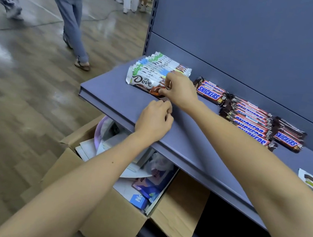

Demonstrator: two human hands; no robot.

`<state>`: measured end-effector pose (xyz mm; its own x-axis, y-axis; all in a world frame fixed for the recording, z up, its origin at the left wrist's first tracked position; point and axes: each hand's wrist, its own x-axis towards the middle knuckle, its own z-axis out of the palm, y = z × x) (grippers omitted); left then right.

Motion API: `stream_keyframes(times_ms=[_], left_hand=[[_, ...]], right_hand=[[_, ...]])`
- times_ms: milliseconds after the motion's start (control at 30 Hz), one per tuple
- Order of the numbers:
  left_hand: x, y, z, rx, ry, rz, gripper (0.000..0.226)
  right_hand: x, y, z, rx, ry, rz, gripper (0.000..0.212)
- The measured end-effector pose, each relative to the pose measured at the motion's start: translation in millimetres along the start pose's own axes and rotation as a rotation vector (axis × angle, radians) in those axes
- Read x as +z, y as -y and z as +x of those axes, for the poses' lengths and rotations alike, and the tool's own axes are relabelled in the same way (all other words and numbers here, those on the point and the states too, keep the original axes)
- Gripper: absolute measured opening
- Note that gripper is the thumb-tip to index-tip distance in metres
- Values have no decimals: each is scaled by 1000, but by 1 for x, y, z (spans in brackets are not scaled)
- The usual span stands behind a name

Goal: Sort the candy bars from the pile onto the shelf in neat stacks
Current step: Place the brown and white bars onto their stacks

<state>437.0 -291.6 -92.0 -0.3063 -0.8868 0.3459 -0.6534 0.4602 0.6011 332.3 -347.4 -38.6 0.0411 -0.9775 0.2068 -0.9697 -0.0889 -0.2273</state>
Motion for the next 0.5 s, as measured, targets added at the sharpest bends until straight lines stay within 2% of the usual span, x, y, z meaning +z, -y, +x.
stream_keyframes(times_ms=[267, 500], left_hand=[[0, 0, 1, -7, 12, 8, 12], [-2, 0, 0, 1, 11, -10, 9]], right_hand=[[-2, 0, 7, 17, 38, -28, 24], [-12, -23, -22, 13, -32, 118, 27]])
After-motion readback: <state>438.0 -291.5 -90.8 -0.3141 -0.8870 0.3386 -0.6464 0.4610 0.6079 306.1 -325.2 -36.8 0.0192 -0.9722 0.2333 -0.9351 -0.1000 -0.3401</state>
